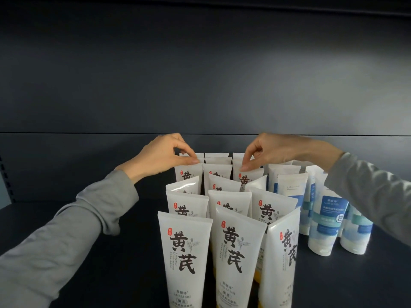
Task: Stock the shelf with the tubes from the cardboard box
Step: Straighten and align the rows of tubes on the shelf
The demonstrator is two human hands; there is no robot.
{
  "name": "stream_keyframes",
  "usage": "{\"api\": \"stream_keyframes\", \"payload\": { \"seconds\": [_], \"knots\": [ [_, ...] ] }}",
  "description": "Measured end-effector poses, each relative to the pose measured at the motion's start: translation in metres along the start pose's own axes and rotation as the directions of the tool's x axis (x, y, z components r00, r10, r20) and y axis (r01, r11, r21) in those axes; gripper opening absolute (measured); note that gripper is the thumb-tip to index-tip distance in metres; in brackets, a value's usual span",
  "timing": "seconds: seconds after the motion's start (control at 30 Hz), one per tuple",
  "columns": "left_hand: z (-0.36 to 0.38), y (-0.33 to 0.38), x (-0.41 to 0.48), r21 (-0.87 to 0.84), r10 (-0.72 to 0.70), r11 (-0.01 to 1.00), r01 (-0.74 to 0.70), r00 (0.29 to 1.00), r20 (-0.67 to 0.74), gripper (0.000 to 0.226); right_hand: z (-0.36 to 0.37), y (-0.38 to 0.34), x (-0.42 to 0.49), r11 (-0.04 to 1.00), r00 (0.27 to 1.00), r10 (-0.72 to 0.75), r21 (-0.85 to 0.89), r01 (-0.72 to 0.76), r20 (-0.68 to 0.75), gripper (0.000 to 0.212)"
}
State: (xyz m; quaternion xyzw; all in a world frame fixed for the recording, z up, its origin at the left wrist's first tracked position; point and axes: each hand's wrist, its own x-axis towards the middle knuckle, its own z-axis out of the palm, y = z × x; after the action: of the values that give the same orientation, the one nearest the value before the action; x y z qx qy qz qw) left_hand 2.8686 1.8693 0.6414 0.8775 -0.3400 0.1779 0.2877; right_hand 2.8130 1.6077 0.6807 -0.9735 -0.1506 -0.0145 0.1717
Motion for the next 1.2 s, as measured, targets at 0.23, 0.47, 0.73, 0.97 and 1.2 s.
{"api": "stream_keyframes", "payload": {
  "seconds": [0.23,0.47,0.73,0.97,1.2],
  "knots": [
    [0.010,0.016,0.018,0.028,0.039,0.999,-0.045,0.985,0.171,0.017,0.005,0.004,-0.001,0.993,1.000,0.028,-0.110,-0.029,-0.013,0.024],
    [0.018,0.021,0.026,-0.065,0.065,0.996,-0.053,0.980,0.188,0.011,0.010,0.007,0.004,0.989,0.989,-0.010,-0.146,-0.012,-0.149,0.023],
    [0.022,0.019,0.024,-0.108,0.023,0.994,-0.008,0.990,0.139,0.004,0.015,0.013,0.005,0.989,0.974,0.003,-0.147,-0.037,-0.226,0.018],
    [0.022,0.020,0.023,-0.066,-0.005,0.998,0.015,0.989,0.145,0.005,0.015,0.014,0.007,0.994,0.976,-0.008,-0.110,-0.016,-0.216,0.018],
    [0.023,0.016,0.021,-0.067,-0.024,0.997,0.033,0.991,0.131,0.010,0.016,0.023,0.010,0.993,0.974,-0.020,-0.115,-0.006,-0.227,0.021]
  ]
}}
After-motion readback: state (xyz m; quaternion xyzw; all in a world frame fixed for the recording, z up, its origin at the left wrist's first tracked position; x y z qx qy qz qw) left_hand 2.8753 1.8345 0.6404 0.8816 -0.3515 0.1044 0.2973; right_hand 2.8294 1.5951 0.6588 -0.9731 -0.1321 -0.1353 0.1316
